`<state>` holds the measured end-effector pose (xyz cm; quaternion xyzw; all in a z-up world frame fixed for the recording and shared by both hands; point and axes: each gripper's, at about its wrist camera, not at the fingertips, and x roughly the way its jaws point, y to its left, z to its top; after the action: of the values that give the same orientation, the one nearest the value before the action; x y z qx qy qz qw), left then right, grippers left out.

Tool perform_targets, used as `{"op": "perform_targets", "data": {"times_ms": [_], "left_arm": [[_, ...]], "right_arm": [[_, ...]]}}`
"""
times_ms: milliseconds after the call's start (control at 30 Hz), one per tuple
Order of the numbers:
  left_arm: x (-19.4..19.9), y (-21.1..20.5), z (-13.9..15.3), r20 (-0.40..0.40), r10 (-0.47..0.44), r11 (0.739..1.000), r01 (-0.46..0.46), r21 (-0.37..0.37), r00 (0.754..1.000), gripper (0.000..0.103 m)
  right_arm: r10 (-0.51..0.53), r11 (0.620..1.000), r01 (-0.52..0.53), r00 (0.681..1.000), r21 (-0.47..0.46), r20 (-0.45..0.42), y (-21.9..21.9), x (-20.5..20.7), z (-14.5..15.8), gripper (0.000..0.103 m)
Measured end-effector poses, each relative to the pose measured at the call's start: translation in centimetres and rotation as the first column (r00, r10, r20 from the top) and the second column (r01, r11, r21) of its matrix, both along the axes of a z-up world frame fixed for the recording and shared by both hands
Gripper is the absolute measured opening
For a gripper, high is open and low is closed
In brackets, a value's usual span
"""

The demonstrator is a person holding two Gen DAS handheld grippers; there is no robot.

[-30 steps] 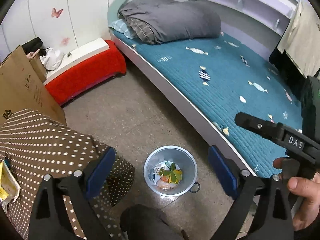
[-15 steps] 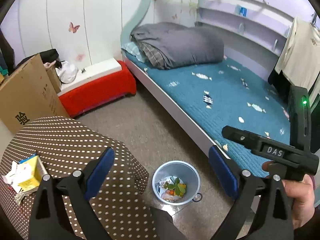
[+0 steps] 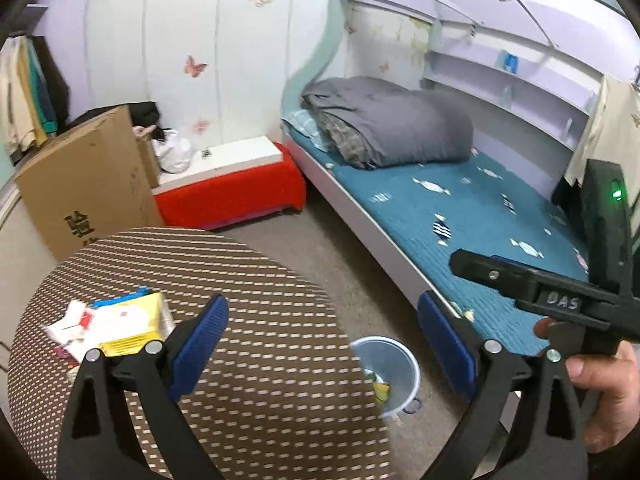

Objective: Collect trash
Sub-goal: 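Move both open tools back over the table toward the remaining trash, then grasp the yellow-white medicine box with the right gripper while the left gripper grasps the snack bar wrapper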

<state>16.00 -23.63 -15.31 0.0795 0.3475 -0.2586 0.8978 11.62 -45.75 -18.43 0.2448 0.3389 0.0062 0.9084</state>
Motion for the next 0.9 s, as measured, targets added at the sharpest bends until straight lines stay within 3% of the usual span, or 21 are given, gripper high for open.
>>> {"op": "perform_targets", "data": {"times_ms": [500, 700, 900], "left_arm": [[0.7, 14.1, 0.0, 0.006, 0.202, 0.976, -0.201, -0.083, 0.979, 0.093], [0.8, 19.7, -1.2, -0.017, 0.287, 0.953, -0.287, -0.095, 0.958, 0.093], [1.6, 23.8, -2.8, -0.032, 0.357, 0.931, -0.359, -0.069, 0.933, 0.093]], "right_arm": [[0.237, 0.962, -0.234, 0.971, -0.141, 0.006, 12.1, 4.0, 3.1, 0.097], [0.382, 0.897, -0.376, 0.924, -0.231, -0.02, 18.2, 6.0, 3.1, 0.097], [0.524, 0.766, -0.527, 0.844, -0.367, -0.117, 24.1, 8.5, 0.9, 0.097]]}}
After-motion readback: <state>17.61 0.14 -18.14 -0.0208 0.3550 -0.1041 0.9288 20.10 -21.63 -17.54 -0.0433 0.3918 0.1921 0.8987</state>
